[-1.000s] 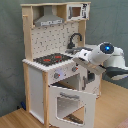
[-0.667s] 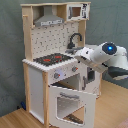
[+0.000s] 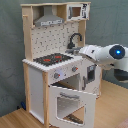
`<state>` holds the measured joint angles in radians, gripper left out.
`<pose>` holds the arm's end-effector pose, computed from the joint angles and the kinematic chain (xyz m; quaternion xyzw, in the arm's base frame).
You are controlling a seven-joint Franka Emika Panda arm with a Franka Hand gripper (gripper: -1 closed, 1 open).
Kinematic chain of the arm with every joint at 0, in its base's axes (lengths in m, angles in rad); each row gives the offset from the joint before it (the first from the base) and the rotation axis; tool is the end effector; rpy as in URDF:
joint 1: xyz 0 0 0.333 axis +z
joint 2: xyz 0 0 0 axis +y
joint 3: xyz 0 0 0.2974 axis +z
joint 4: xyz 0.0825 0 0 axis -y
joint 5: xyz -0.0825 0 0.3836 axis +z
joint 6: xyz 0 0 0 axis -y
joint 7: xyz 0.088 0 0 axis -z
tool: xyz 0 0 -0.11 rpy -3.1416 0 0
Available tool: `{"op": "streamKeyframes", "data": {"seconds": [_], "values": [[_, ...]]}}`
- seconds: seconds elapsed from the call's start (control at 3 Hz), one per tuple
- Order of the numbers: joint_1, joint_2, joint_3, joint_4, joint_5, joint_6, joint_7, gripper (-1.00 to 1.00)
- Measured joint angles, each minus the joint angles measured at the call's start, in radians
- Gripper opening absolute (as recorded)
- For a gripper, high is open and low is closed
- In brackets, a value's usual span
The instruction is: Play with the kitchen
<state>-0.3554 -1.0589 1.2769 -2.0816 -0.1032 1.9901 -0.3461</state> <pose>0.1989 0.4705 0.5053 0.6865 0.4935 0.2405 0.4768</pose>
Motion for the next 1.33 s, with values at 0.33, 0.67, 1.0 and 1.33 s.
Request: {"op": "streamKeyframes", "data": {"seconds": [0.33,0.67,1.0,1.33], "values": [[0.006,-0.067,0.001,0.038,-0.048,-0.056,-0.001,1.0],[0.006,-0.141,0.009,0.07,-0.117,-0.077,-0.003,1.0],[0.006,-0.207,0.037,0.112,-0.182,-0.079,-0.003,1.0],[0.001,-0.268,0.065,0.145,-0.258,-0.026,-0.01,1.0]]}}
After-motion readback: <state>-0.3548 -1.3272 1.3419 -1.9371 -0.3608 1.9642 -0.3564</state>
